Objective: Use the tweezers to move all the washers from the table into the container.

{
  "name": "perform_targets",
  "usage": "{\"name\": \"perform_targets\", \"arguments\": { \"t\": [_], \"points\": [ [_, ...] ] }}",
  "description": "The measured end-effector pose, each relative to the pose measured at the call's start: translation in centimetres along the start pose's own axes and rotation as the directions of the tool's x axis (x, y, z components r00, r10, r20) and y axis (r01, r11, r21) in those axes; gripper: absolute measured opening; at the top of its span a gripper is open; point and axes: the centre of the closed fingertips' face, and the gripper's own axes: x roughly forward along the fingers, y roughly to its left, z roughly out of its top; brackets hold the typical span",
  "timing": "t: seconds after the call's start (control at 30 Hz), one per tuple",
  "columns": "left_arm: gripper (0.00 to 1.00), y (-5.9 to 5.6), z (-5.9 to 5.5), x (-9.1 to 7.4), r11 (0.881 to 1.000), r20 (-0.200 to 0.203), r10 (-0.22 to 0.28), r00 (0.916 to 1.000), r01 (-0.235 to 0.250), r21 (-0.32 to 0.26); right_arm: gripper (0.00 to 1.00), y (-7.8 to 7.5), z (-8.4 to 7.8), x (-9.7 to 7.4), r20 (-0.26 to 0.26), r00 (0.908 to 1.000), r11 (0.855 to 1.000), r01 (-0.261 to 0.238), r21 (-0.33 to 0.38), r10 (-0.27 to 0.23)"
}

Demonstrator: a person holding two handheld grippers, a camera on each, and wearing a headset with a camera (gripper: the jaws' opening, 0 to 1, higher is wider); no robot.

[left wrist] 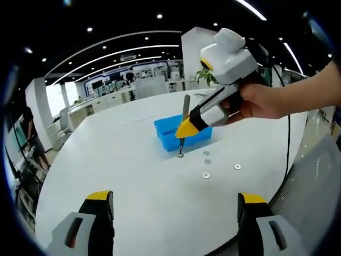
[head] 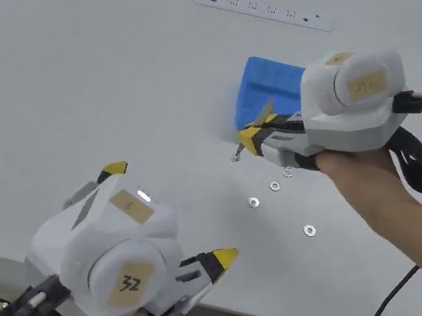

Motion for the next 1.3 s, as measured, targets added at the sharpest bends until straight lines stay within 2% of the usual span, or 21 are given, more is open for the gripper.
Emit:
{"name": "perform_targets", "arguments": {
  "t": [0.17, 0.3, 0.4, 0.47, 0.63, 0.77, 0.87, 1.03, 1.2, 1.3],
  "points": [
    [0.99, -0.2, 0.1, 0.0, 1.000, 0.009, -0.015, 0.9998, 0.015, -0.012, 0.02, -1.7, 2.0, -1.4, 0.033, 0.9987, 0.999, 0.040, -0.037, -0.039],
    [0.99, -1.0, 0.1, 0.0, 0.998, 0.006, -0.061, 0.9981, 0.061, -0.010, 0.02, -3.3, 3.3, -2.0, 0.055, 0.9964, 0.997, 0.068, -0.046, -0.065],
    [0.99, -1.7, 0.1, 0.0, 0.996, 0.009, -0.089, 0.9960, 0.089, 0.007, 0.03, -5.3, 3.7, -1.8, 0.054, 0.9931, 0.993, 0.106, -0.051, -0.104],
    [0.99, -2.0, -0.2, 0.1, 0.995, -0.012, -0.099, 0.9951, 0.099, 0.014, 0.03, -6.4, 3.8, -1.5, 0.055, 0.9911, 0.992, 0.123, -0.038, -0.121],
    [0.99, -3.0, -0.1, 0.1, 0.988, -0.003, -0.152, 0.9884, 0.152, 0.005, 0.03, -8.2, 4.0, -0.3, 0.053, 0.9886, 0.990, 0.141, 0.001, -0.141],
    [0.96, -3.5, -0.4, 0.2, 0.985, -0.021, -0.171, 0.9851, 0.171, 0.024, 0.03, -9.0, 3.5, 1.7, 0.034, 0.9889, 0.989, 0.145, -0.001, -0.145],
    [0.96, -3.6, -0.5, 0.2, 0.984, -0.026, -0.175, 0.9843, 0.175, 0.031, 0.03, -9.5, 3.0, 2.5, 0.013, 0.9872, 0.987, 0.159, -0.022, -0.159],
    [0.97, -3.7, -0.8, 0.3, 0.983, -0.042, -0.181, 0.9826, 0.182, 0.027, 0.03, -10.2, 1.2, 4.6, -0.038, 0.9860, 0.986, 0.161, -0.030, -0.162],
    [0.96, -3.8, -1.2, 0.3, 0.981, -0.061, -0.183, 0.9812, 0.186, 0.046, 0.03, -10.1, 0.0, 5.8, -0.080, 0.9847, 0.987, 0.152, -0.042, -0.155],
    [0.96, -3.7, -1.1, 0.3, 0.982, -0.060, -0.179, 0.9820, 0.182, 0.044, 0.03, -10.1, -0.1, 6.1, -0.081, 0.9851, 0.988, 0.151, -0.022, -0.152]
  ]
}}
